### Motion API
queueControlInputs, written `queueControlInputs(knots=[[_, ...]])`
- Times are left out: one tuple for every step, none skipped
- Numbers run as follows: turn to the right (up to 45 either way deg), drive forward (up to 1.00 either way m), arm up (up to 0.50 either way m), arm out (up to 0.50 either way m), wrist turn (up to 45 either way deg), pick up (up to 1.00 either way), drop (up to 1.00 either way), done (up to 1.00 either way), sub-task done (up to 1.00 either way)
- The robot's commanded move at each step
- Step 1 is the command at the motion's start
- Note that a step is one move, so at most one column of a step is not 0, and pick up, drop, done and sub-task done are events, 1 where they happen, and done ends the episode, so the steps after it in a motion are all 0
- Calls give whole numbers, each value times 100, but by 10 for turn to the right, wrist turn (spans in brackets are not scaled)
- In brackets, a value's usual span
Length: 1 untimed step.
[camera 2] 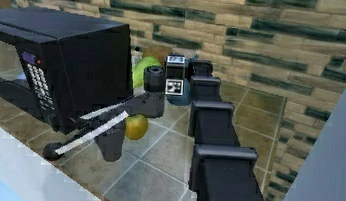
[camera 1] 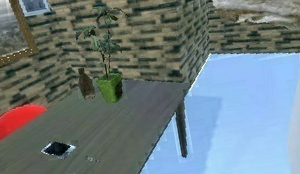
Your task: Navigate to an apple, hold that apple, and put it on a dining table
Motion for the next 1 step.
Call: queueControlInputs(knots=[[0,0,0,0,450,0,0,0,0]])
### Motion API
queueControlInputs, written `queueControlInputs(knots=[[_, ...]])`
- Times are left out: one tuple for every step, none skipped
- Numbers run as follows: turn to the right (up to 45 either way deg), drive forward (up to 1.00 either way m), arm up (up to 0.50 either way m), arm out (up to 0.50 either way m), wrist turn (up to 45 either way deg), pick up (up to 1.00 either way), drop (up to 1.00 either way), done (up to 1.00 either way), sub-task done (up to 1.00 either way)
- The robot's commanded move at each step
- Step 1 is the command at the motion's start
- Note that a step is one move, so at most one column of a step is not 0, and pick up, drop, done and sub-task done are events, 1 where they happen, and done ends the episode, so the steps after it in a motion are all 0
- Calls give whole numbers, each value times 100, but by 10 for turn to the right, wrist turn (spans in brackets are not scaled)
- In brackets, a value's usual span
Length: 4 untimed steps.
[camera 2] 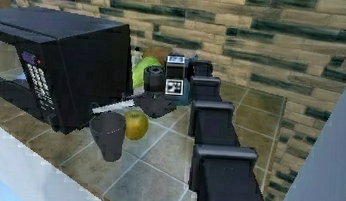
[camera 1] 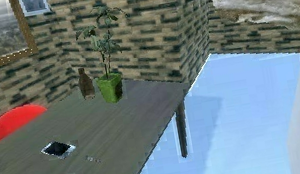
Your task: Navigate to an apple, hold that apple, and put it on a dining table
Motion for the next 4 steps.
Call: queueControlInputs(knots=[[0,0,0,0,180,0,0,0,0],[0,0,-10,0,0,0,0,0,0],[0,0,0,0,0,100,0,0,0],[0,0,10,0,0,0,0,0,0]])
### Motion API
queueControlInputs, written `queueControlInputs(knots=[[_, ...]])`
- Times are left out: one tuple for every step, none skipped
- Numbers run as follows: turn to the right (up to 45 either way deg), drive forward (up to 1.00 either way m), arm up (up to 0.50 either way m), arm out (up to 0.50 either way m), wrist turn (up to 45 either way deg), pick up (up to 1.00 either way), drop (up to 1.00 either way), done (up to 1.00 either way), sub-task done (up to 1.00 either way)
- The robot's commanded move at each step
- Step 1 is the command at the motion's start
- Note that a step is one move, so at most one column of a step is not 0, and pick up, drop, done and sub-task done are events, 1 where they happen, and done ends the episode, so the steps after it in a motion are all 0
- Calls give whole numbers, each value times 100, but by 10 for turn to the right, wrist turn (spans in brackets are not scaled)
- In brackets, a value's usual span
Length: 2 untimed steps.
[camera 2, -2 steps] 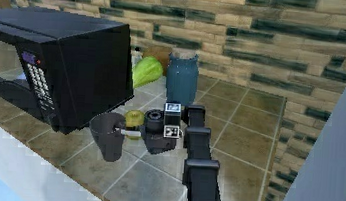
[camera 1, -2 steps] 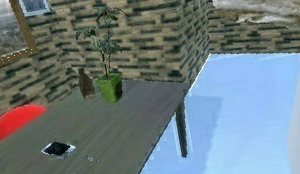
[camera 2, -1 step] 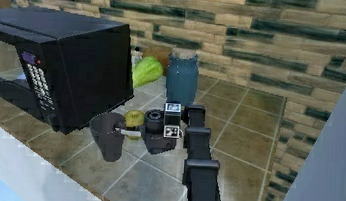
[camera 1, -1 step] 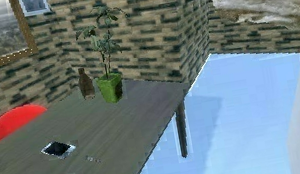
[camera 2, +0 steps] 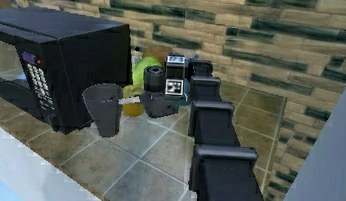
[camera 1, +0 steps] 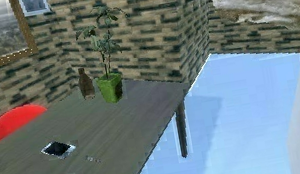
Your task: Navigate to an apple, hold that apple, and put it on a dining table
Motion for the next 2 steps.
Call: queueControlInputs(knots=[[0,0,0,0,-450,0,0,0,0],[0,0,0,0,-450,0,0,0,0]])
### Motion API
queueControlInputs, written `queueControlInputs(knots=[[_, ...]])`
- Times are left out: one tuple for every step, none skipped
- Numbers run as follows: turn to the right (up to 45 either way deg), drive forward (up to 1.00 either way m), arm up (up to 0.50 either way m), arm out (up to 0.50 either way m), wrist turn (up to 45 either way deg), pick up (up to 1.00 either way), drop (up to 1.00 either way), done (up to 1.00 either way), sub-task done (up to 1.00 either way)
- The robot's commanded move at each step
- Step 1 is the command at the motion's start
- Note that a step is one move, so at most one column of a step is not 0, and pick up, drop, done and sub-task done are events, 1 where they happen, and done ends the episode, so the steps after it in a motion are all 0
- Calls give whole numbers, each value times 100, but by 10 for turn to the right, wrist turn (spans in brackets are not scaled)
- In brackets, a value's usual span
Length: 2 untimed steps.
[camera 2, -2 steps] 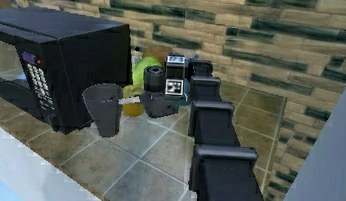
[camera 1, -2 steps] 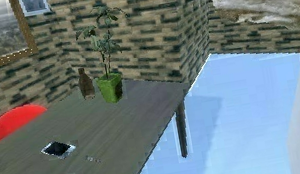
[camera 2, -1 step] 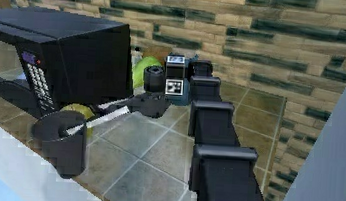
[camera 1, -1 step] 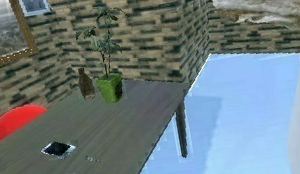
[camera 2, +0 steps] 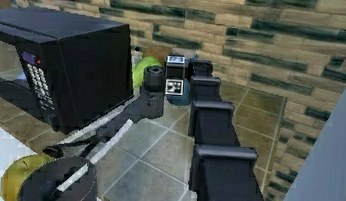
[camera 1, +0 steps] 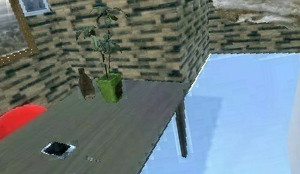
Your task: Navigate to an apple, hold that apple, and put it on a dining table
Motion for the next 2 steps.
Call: queueControlInputs(knots=[[0,0,0,0,-120,0,0,0,0],[0,0,0,-24,0,0,0,0,0]])
